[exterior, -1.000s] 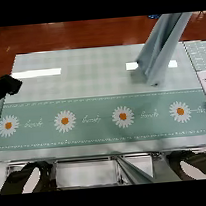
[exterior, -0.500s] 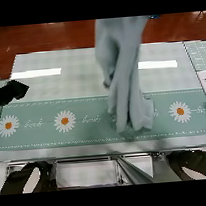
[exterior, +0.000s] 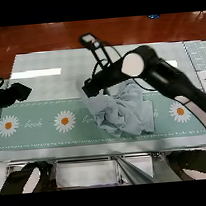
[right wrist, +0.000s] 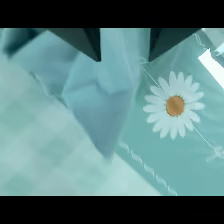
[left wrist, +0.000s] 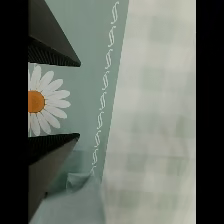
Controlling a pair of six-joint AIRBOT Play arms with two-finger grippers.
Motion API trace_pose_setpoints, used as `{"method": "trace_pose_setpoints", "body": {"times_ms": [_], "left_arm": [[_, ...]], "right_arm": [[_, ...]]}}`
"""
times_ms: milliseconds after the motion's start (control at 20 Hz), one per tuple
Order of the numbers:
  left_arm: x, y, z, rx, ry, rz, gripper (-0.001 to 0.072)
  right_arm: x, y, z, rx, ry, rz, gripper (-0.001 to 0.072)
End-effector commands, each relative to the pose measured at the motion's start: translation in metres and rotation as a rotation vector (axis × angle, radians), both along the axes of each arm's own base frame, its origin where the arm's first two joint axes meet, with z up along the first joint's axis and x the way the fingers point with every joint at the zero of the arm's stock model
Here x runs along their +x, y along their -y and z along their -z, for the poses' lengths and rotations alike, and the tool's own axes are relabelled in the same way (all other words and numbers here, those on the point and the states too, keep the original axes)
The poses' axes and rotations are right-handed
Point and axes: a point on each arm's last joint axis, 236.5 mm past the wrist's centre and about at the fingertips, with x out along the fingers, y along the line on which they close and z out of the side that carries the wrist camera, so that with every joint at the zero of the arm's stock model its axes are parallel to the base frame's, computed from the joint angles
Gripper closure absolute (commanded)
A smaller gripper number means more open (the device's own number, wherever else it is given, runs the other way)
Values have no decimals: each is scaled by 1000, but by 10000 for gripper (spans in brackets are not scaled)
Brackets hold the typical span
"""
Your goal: Fold the shirts.
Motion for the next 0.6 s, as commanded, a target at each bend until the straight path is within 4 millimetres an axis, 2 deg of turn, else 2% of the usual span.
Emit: {"method": "trace_pose_setpoints", "body": {"times_ms": [0, 50, 100, 150, 200, 250, 300, 350, 400, 450, 550], "left_arm": [[4, -7, 5, 52, 4, 23, 197], [8, -18, 2, 70, 24, -9, 197], [10, -30, 0, 71, 36, -49, 197], [10, -43, 3, 67, 24, -88, 197], [5, -50, 13, 47, -22, -114, 197], [-4, -45, 28, -21, -103, -120, 198], [-14, -26, 48, -142, -196, -106, 198], [-20, -2, 65, -257, -265, -67, 198], [-21, 26, 81, -371, -303, -16, 198], [-20, 51, 94, -460, -315, 35, 198], [-14, 80, 113, -562, -346, 80, 198]], "right_arm": [[31, 25, 25, -19, -50, 91, 341], [50, 51, 9, -17, -27, 145, 341], [69, 87, -10, -20, 13, 215, 341], [89, 139, -28, -58, 67, 310, 342], [99, 194, -37, -119, 91, 423, 343], [101, 252, -39, -177, 92, 555, 343], [93, 299, -31, -210, 70, 665, 343], [81, 331, -15, -218, 28, 754, 343], [64, 353, 7, -197, -34, 843, 343], [44, 361, 31, -145, -94, 905, 343], [8, 364, 72, -66, -168, 970, 343]]}}
